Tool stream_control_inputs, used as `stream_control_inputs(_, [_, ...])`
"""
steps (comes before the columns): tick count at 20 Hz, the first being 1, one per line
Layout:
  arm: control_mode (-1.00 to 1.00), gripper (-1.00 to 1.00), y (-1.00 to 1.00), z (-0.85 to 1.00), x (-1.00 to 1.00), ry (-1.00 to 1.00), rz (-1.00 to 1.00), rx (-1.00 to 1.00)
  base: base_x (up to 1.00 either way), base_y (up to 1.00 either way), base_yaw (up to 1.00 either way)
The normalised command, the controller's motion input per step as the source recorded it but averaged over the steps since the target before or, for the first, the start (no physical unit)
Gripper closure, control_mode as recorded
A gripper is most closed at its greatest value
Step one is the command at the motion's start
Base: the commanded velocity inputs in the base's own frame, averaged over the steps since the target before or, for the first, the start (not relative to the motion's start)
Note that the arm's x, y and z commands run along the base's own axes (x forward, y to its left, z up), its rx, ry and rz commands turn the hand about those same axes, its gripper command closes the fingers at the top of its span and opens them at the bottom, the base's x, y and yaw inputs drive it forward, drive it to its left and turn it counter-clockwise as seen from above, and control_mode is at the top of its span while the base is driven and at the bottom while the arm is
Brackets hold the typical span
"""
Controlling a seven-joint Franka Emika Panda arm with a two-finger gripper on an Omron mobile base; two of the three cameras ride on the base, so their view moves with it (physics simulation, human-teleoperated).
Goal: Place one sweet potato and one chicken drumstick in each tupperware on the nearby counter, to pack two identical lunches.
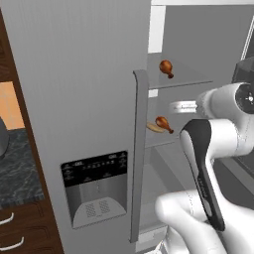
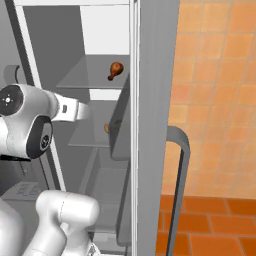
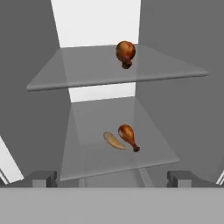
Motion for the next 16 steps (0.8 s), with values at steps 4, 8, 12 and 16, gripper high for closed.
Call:
stream_control_inputs(4, [-1.00,-1.00,-0.21,0.68,0.39,0.00,0.00,0.00,0.00,0.00,0.00])
stream_control_inputs(8, [-1.00,-1.00,-0.11,0.36,0.57,0.00,0.00,0.00,0.00,0.00,0.00])
stream_control_inputs(12, [-1.00,-1.00,-0.17,0.04,0.66,0.00,0.00,0.00,0.00,0.00,0.00])
stream_control_inputs(16, [-1.00,-1.00,-0.34,-0.02,0.84,0.05,-0.01,0.00,0.00,0.00,0.00])
